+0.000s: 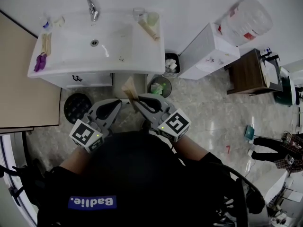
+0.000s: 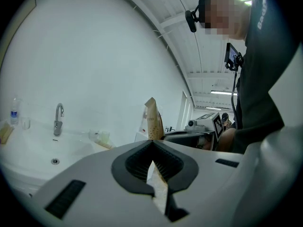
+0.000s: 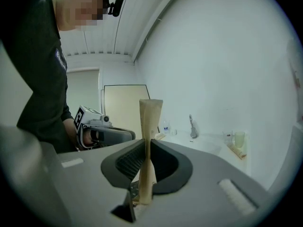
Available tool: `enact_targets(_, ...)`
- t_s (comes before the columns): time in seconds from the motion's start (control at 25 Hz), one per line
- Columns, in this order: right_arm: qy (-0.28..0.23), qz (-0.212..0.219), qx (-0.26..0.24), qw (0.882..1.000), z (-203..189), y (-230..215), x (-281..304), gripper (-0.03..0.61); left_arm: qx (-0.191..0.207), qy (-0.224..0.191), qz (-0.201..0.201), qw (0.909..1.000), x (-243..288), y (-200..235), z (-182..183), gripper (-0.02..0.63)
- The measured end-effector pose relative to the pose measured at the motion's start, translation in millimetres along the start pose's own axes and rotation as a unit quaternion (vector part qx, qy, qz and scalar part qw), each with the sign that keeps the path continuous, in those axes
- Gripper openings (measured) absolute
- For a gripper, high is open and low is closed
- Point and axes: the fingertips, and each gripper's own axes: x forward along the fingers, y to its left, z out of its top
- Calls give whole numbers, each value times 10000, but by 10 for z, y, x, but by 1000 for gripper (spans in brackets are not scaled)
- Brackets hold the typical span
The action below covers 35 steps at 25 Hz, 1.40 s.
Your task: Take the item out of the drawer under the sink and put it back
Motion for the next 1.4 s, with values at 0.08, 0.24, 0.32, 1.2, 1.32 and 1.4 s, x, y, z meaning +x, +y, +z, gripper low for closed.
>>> enact_targets(0.08,-6,2,-14,10000,12,1,-3,37,39,55,-23,10000,12,-1,-27,5)
enact_targets(0.24,-16,18,-21,10000,8,2,3,37,58,85,-151,9998,13,-45,-12,5)
enact_targets(0.32,-22,26,-21,10000,6,2,5,37,98,18,-126,9999,12,-36,18,5)
enact_targets(1.2,558,49,-147,9983,-555,-233,191,37,175,-2,81,9998,-82,-12,21,5)
enact_targets(1.32,694,78,-176,9974,-687,-282,252,37,188,-20,117,9998,-98,11,29,5)
enact_targets(1.4,802,82,-210,9965,-783,-323,291,37,200,-36,158,9997,-112,28,38,5)
